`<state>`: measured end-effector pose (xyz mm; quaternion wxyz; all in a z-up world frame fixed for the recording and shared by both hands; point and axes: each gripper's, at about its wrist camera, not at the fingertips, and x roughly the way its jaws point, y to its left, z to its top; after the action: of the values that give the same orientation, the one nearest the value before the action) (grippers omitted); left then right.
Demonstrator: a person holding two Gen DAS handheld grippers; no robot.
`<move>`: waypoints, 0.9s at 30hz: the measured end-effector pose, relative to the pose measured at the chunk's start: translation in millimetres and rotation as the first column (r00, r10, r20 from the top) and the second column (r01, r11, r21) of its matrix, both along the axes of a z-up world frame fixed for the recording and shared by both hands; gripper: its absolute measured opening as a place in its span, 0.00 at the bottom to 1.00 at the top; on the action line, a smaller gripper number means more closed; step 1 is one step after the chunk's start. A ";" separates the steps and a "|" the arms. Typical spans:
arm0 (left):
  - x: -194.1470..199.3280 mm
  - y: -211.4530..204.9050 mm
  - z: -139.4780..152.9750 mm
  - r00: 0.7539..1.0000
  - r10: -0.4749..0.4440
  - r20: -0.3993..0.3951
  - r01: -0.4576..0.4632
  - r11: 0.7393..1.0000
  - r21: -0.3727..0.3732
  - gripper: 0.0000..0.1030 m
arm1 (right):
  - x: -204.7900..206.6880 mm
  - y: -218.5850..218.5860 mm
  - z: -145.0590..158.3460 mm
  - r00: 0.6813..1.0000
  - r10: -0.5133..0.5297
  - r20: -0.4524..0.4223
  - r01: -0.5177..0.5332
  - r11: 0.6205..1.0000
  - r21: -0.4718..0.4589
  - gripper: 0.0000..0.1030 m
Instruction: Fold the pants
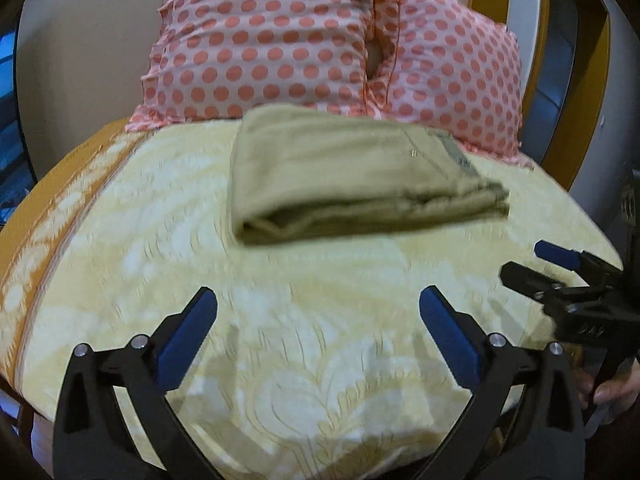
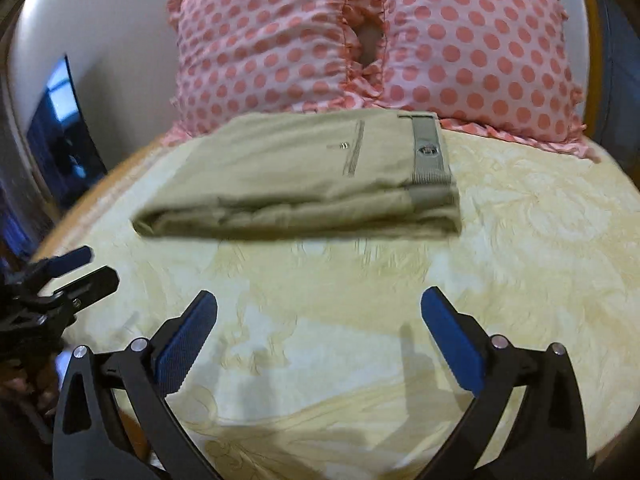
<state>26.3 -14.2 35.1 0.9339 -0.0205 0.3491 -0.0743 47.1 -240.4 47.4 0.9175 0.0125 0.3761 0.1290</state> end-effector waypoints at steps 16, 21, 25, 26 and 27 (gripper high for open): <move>-14.0 -1.8 -24.7 0.996 0.080 0.037 -0.084 0.991 0.102 0.98 | -16.5 4.1 -17.5 0.995 -0.076 0.065 0.080 0.995 -0.064 0.99; -16.0 -1.2 -25.8 0.996 0.066 0.055 -0.072 0.992 0.103 0.98 | -16.7 4.6 -18.0 0.994 -0.083 0.073 0.088 0.994 -0.060 0.99; -17.0 -2.7 -26.6 0.996 0.069 0.056 -0.075 0.992 0.104 0.98 | -16.0 4.9 -17.9 0.993 -0.093 0.070 0.097 0.993 -0.062 0.99; -17.1 -2.8 -26.8 0.996 0.069 0.058 -0.075 0.992 0.104 0.98 | -16.2 4.8 -17.8 0.993 -0.094 0.071 0.099 0.993 -0.062 0.99; -17.4 -3.0 -26.9 0.996 0.069 0.058 -0.074 0.992 0.104 0.98 | -16.2 4.9 -17.7 0.993 -0.095 0.072 0.099 0.993 -0.062 0.99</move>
<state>8.8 -17.2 8.1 0.9449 0.0187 0.3260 -0.0227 30.9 -235.5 29.7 0.9350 -0.0039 0.3472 0.0722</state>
